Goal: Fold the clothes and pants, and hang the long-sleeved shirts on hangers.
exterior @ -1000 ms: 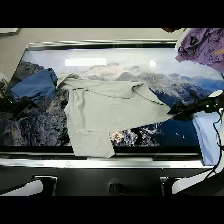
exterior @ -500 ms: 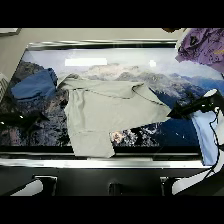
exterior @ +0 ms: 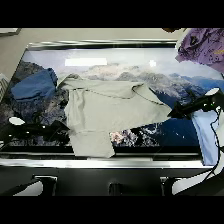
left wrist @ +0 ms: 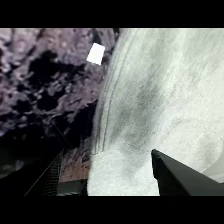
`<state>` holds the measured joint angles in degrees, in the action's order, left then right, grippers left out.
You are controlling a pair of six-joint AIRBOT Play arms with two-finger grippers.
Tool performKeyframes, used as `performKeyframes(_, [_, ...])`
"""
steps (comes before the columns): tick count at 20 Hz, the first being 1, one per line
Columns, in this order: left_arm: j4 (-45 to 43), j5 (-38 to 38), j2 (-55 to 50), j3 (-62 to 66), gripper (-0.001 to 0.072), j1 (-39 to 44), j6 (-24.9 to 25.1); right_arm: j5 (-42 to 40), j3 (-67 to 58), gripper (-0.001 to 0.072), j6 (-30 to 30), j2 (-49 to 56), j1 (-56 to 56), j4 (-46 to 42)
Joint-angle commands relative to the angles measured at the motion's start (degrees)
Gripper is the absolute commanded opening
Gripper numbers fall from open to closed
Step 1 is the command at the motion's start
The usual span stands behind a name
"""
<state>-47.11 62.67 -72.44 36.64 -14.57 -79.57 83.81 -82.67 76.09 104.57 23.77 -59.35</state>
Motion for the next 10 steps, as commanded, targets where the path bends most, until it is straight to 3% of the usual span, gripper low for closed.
performKeyframes(1, [1.53,-2.56,-2.01,-0.61,0.0606,4.07,-0.52,0.52,-0.04,0.0035,0.20,-0.17,-0.04,0.20])
performKeyframes(4, [2.21,-2.78,-3.58,-0.61,0.0604,6.10,-0.55,0.72,-0.04,0.0035,0.20,-0.24,-0.04,0.20])
performKeyframes(6, [2.38,-2.80,-4.26,-0.61,0.0552,7.02,-0.55,0.46,-0.04,0.0035,0.20,-0.57,-0.04,0.17])
performKeyframes(8, [2.71,-2.82,-4.31,-0.59,0.0126,7.15,-0.50,-0.07,-0.04,0.0035,0.20,-1.38,-0.04,0.15])
performKeyframes(9, [2.82,-2.82,-4.31,-0.48,0.0035,7.13,-0.50,-0.26,-0.04,0.0035,0.17,-1.81,-0.04,0.15])
performKeyframes(10, [2.80,-2.82,-4.28,-0.26,0.0023,7.13,-0.50,-0.33,-0.04,0.0035,0.20,-2.25,-0.04,0.17])
